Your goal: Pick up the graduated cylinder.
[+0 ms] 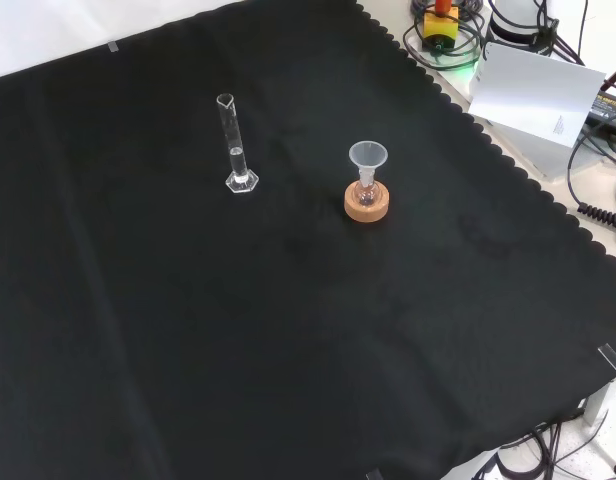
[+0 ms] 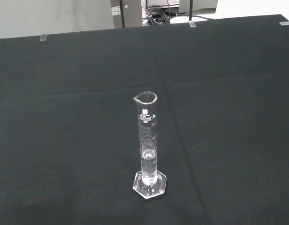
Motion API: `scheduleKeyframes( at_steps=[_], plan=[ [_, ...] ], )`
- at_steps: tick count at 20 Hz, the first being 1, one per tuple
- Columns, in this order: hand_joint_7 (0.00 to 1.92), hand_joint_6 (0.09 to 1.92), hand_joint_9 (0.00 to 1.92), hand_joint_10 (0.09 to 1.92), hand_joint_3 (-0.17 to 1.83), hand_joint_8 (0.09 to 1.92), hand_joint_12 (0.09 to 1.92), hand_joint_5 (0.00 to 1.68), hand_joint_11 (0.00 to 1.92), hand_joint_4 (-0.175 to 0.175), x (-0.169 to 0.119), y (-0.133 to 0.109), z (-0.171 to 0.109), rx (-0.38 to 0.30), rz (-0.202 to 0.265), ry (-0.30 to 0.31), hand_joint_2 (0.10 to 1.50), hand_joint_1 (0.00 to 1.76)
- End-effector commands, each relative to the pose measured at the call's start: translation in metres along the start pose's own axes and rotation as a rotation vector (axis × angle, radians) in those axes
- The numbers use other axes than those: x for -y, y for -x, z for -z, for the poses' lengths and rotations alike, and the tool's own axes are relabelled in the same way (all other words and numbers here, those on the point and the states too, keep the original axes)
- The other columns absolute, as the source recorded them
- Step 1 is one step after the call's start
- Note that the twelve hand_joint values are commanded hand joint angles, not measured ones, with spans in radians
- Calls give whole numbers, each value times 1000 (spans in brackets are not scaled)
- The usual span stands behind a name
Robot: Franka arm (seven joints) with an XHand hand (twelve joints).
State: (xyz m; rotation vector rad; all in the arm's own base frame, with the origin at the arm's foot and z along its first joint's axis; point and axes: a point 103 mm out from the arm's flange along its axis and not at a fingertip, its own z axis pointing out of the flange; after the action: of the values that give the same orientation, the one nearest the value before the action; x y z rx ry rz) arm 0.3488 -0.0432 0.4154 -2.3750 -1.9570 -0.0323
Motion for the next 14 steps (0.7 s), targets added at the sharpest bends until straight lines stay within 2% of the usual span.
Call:
scheduleKeyframes(
  at_steps=[1, 7, 12, 14],
  plan=[
    [42, 87, 230, 708, 282, 548, 1410, 267, 35, -34, -55, 44, -60, -71, 32, 9, 1209, 145],
    [90, 87, 287, 716, 254, 597, 1410, 285, 65, -40, -98, 61, -109, -123, 73, 11, 1150, 248],
    [108, 87, 322, 719, 241, 628, 1408, 299, 85, -42, -112, 63, -143, -158, 90, -7, 1109, 308],
    [142, 87, 396, 718, 244, 665, 1406, 304, 92, -42, -116, 62, -154, -173, 95, -18, 1094, 325]
  ],
)
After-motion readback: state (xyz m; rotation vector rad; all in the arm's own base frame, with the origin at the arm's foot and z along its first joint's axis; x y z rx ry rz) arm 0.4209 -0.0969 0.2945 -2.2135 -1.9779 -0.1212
